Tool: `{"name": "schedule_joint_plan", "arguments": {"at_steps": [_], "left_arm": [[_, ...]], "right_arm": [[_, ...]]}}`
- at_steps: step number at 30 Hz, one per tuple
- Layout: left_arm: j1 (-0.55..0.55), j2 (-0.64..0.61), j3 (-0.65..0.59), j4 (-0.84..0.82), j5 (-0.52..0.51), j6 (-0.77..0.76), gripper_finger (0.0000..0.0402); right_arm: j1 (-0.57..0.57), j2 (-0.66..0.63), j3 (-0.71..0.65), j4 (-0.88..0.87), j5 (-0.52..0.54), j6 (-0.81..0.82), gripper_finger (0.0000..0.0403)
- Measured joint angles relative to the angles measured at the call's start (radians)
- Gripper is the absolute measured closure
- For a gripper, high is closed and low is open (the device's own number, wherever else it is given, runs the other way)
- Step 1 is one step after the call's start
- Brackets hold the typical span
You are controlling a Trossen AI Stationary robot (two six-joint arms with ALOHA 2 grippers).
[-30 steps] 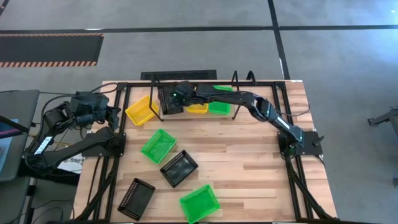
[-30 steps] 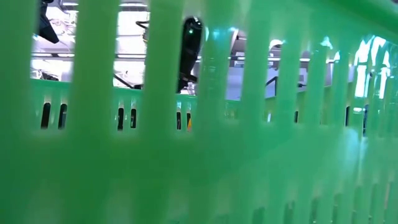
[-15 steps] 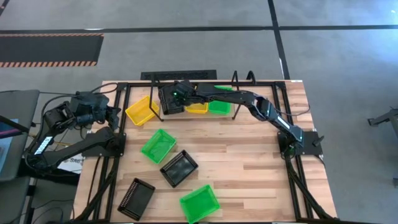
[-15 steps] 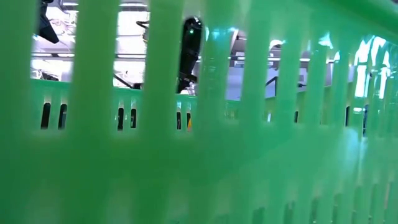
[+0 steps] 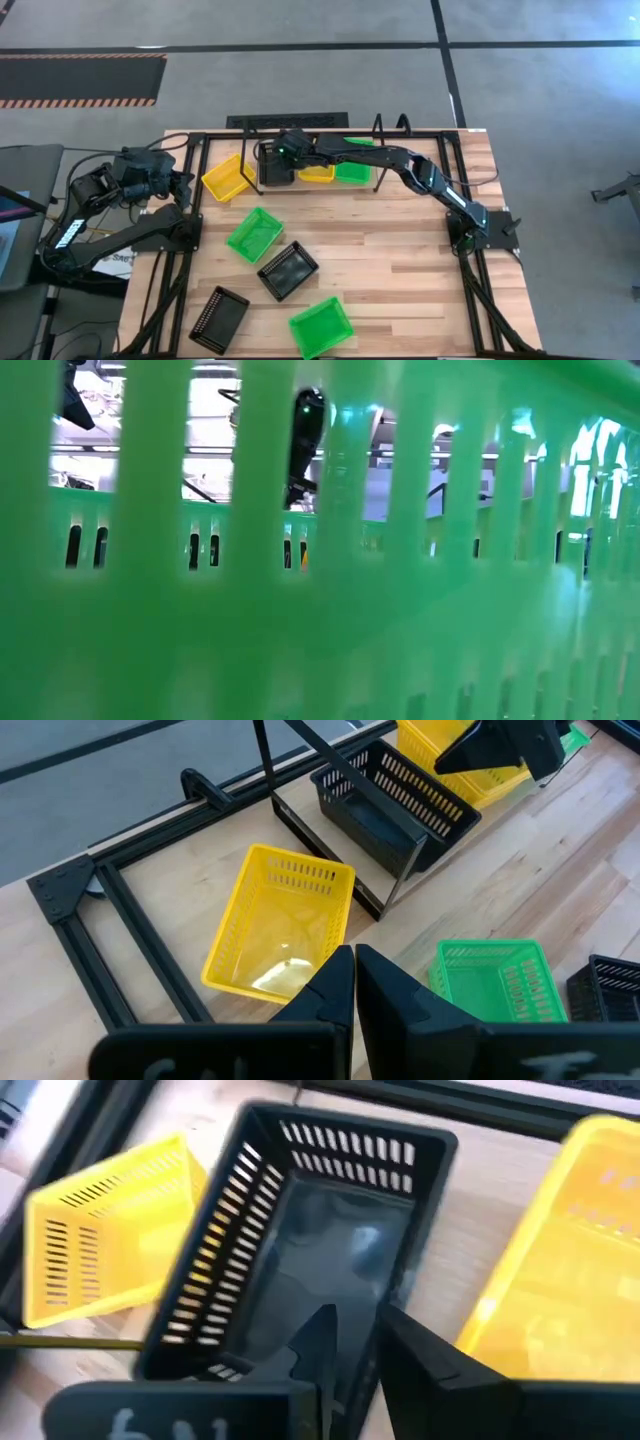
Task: Stack baskets on shelf by color
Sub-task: Stack the bottom green bin on top of the green bin on the shelf
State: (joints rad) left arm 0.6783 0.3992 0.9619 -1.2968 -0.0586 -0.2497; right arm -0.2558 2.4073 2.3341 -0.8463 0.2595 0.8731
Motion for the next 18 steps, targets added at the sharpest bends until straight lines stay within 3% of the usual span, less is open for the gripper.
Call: {"name": "schedule_joint_plan", "arguments": {"at_steps": [3,10,18], "left_arm": [[0.0,0.0,0.0,0.0,0.0,0.0,0.0401],[0.0,0.0,0.0,-0.001,0.001,0.0,0.0401],[0.0,0.0,0.0,-0.019,0.002,0.001,0.0401]], "right_arm": [[0.0,0.0,0.009,0.031,-0.036,-0.008,0.0311],[0.004,-0.037,0.023,0.102,-0.278,-0.04,0.0311],[0.085,-0.204,0.022,-0.048,-0.326,-0.121,0.0334]]}}
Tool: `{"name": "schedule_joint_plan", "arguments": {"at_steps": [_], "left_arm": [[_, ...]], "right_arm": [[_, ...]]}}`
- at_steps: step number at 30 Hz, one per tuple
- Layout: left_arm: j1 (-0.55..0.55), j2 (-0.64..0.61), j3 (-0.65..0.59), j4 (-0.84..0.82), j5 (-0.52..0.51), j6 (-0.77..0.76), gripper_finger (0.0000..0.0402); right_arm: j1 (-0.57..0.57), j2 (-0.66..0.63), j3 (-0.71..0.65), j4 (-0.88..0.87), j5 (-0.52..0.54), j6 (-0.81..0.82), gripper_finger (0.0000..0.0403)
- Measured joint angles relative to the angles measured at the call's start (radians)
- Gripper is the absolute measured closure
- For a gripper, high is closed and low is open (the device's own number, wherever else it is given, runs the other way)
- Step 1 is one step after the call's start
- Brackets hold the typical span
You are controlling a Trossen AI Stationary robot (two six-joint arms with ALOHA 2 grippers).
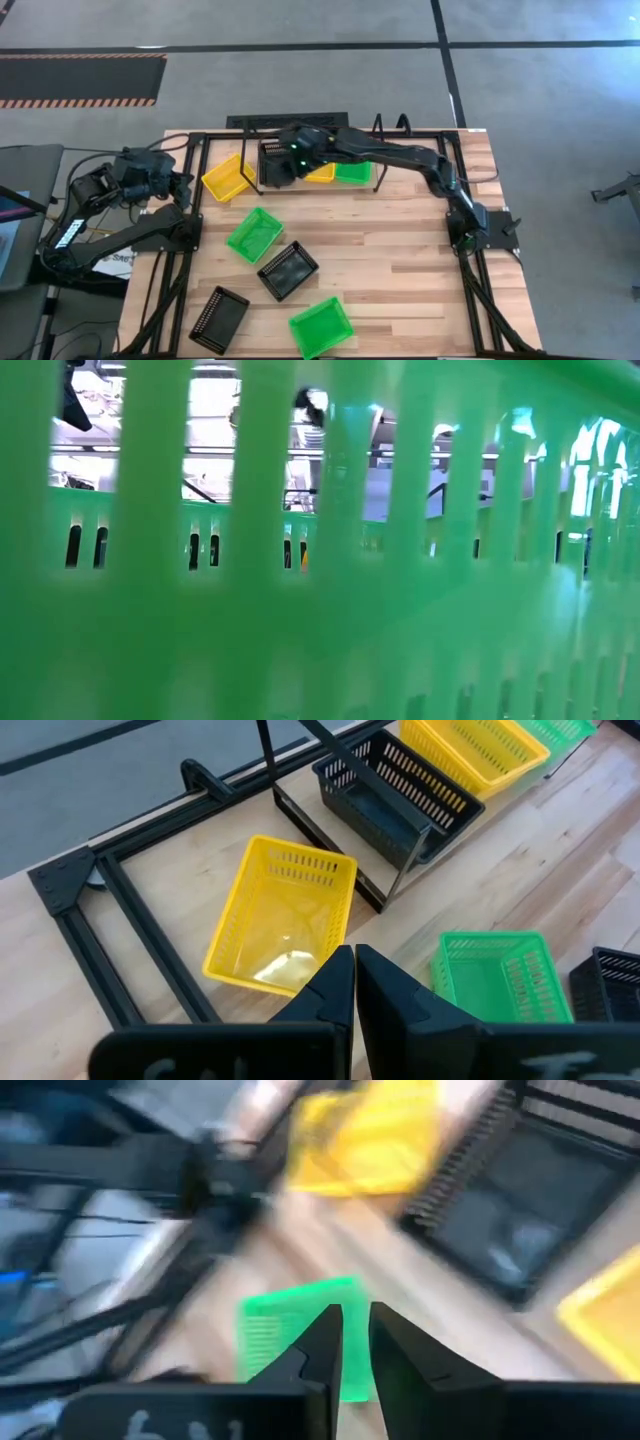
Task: Stack baskets on shelf by color
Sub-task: Stack the bottom green bin on top of the green bin on the shelf
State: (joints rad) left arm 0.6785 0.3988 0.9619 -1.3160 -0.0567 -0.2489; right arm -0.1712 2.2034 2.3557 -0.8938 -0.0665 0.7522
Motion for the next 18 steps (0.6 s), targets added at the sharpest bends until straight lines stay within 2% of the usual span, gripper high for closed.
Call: {"name": "schedule_joint_plan", "arguments": {"at_steps": [3,9,18], "left_arm": [[0.0,0.0,0.0,-0.005,0.001,0.0,0.0401],[0.0,0.0,0.0,-0.004,0.008,0.0,0.0401],[-0.001,0.0,0.0,-0.004,0.008,0.0,0.0401]], "right_arm": [[0.05,-0.076,-0.001,-0.152,0.006,0.0,0.034],[0.167,-0.184,-0.001,-0.343,0.014,0.078,0.0342],[0.337,-0.179,-0.002,-0.632,0.043,0.236,0.0342]]}}
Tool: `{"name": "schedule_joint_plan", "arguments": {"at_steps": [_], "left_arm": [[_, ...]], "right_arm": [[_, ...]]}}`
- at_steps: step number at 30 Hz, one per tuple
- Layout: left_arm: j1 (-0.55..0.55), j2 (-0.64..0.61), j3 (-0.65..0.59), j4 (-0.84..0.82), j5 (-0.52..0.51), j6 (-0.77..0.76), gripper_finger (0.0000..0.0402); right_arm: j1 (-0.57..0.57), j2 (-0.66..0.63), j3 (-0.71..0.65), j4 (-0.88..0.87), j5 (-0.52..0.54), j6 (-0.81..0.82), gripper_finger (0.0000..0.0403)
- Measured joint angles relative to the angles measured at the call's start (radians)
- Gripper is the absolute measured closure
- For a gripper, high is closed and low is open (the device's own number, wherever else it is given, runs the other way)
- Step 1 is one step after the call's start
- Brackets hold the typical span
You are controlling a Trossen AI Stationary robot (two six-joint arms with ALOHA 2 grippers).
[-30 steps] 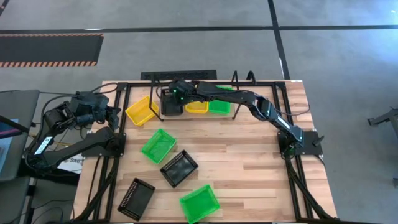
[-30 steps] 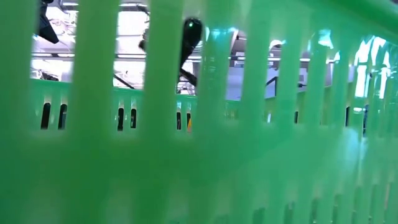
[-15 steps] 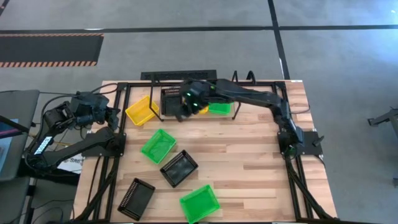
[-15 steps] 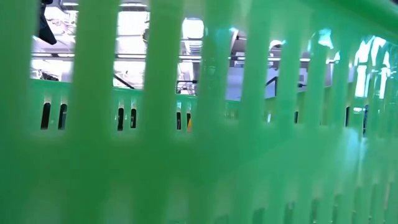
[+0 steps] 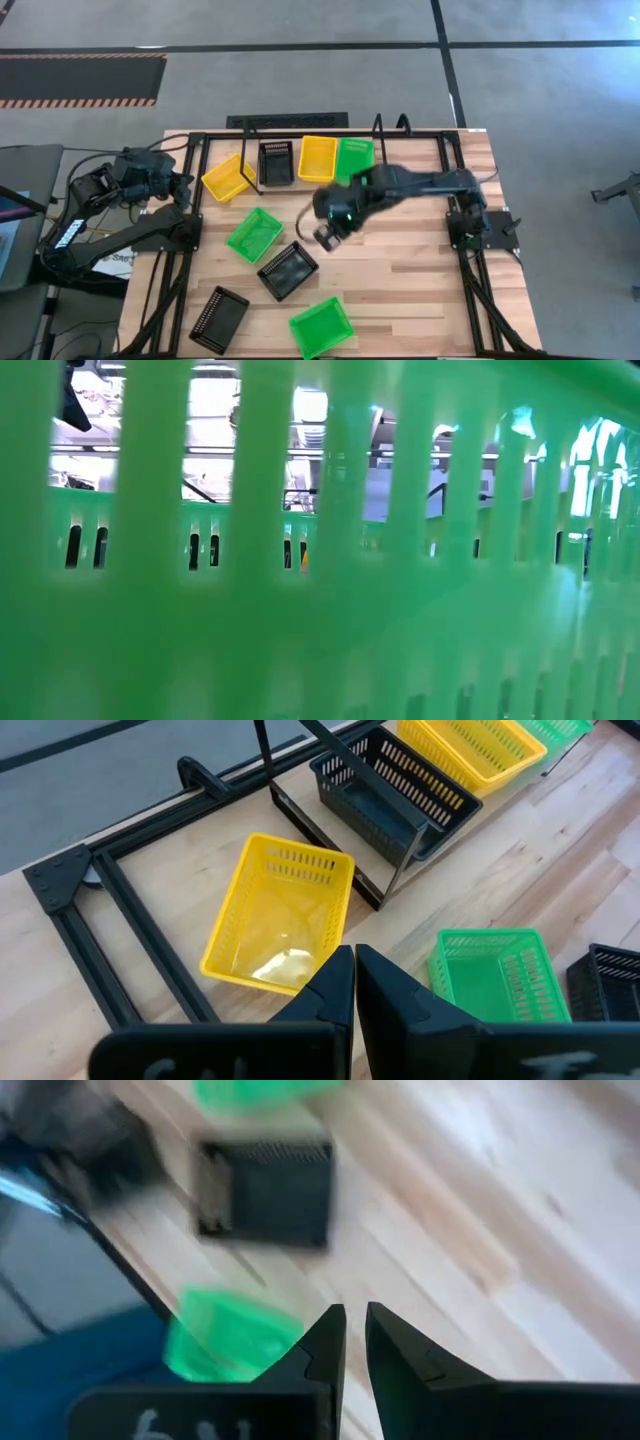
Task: Stack baskets on shelf by color
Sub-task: Stack the bottom green bin on top of the green bin on the shelf
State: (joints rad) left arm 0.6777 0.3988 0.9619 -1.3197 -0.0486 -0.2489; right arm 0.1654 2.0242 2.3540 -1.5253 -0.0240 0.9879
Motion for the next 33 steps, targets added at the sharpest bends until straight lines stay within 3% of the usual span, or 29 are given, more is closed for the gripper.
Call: {"name": "schedule_joint_plan", "arguments": {"at_steps": [10,14,20,25,33], "left_arm": [[0.0,0.0,0.0,0.0,0.0,-0.021,0.0401],[0.0,0.0,0.0,0.0,0.0,-0.053,0.0401],[0.0,0.0,0.0,0.0,0.0,-0.07,0.0401],[0.0,0.0,0.0,0.0,0.002,-0.07,0.0401],[0.0,0.0,0.0,0.0,0.007,-0.07,0.0401]], "right_arm": [[0.147,0.151,-0.026,-0.046,-0.029,-0.018,0.0342],[0.182,0.247,-0.026,-0.044,-0.097,-0.028,0.0342],[0.247,0.353,-0.025,0.059,-0.19,-0.017,0.0342],[0.305,0.351,-0.023,0.119,-0.19,0.047,0.0339],[0.344,0.353,-0.023,0.079,-0.127,0.158,0.0278]]}}
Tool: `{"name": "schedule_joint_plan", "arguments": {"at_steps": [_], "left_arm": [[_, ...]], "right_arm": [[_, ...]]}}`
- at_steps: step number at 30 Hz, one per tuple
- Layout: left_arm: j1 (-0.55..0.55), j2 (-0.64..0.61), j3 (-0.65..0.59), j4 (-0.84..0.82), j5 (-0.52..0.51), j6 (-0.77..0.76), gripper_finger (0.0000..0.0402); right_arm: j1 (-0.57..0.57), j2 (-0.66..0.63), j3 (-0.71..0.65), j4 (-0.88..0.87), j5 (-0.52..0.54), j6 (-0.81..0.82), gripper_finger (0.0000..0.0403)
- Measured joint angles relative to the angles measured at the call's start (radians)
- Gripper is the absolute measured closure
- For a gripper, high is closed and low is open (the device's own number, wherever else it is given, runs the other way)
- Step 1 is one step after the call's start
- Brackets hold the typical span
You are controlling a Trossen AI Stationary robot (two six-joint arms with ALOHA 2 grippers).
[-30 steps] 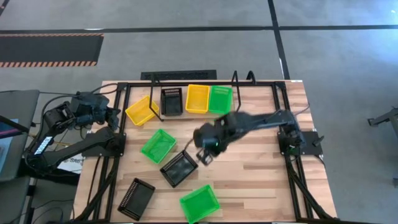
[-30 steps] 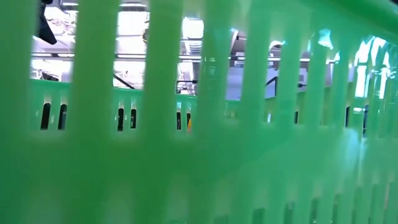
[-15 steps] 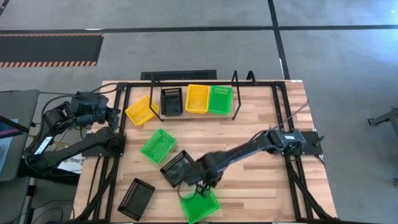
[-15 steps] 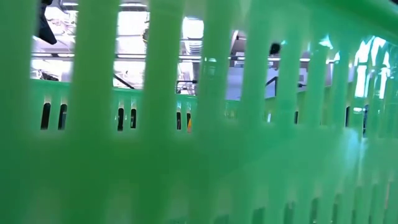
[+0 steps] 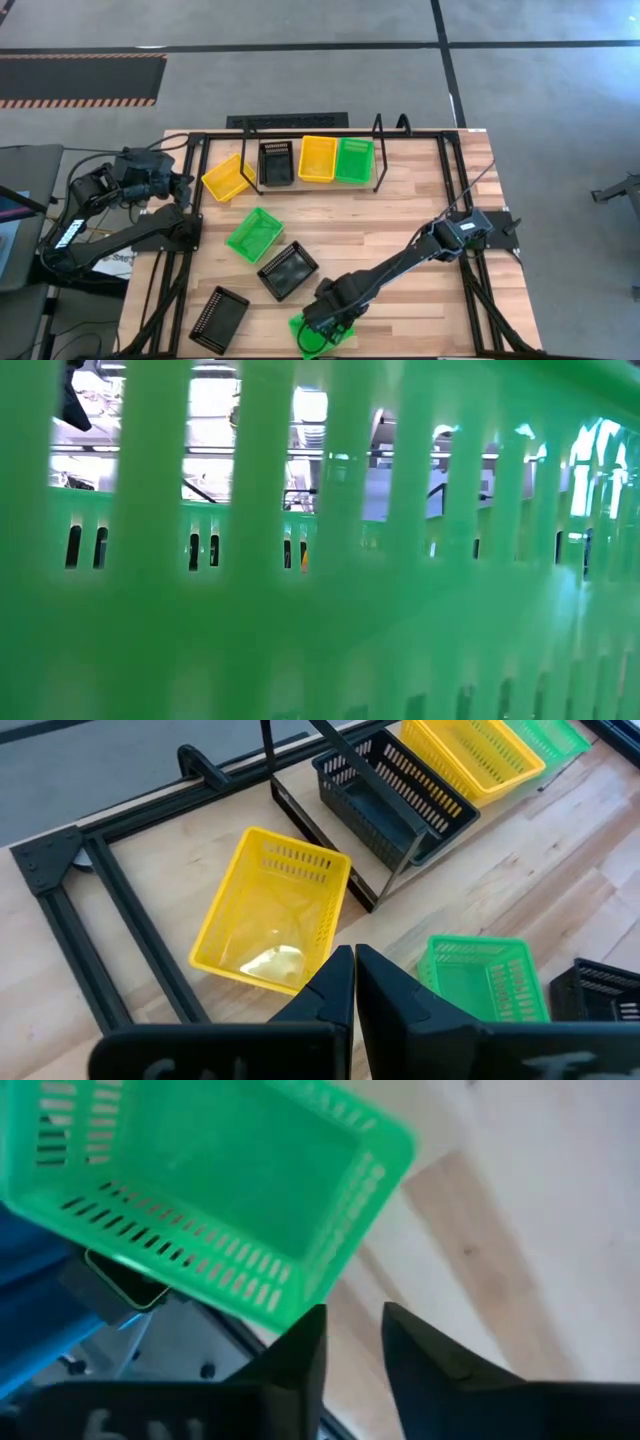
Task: Stack baskets on shelf by color
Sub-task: Stack the bottom green bin on top of the green bin on the shelf
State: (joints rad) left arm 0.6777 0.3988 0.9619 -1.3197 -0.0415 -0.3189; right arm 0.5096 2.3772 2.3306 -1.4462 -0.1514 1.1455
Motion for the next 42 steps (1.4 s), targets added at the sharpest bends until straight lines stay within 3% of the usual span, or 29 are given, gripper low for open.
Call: {"name": "schedule_joint_plan", "arguments": {"at_steps": [9,22,28,34,42], "left_arm": [[0.0,0.0,0.0,-0.026,0.02,-0.002,0.0401],[0.0,0.0,0.0,-0.044,0.029,-0.004,0.0401],[0.0,0.0,0.0,-0.044,0.029,-0.005,0.0401],[0.0,0.0,0.0,-0.044,0.028,-0.006,0.0401],[0.0,0.0,0.0,-0.045,0.028,-0.006,0.0401]], "right_arm": [[-0.003,0.058,0.0,0.033,0.03,-0.009,0.0179],[-0.029,0.14,-0.001,0.045,0.01,-0.077,0.0189],[-0.036,0.156,0.0,0.048,-0.045,-0.132,0.0245],[-0.061,0.157,0.001,0.045,-0.056,-0.164,0.0381],[-0.122,0.109,0.021,-0.094,0.002,-0.284,0.0395]]}}
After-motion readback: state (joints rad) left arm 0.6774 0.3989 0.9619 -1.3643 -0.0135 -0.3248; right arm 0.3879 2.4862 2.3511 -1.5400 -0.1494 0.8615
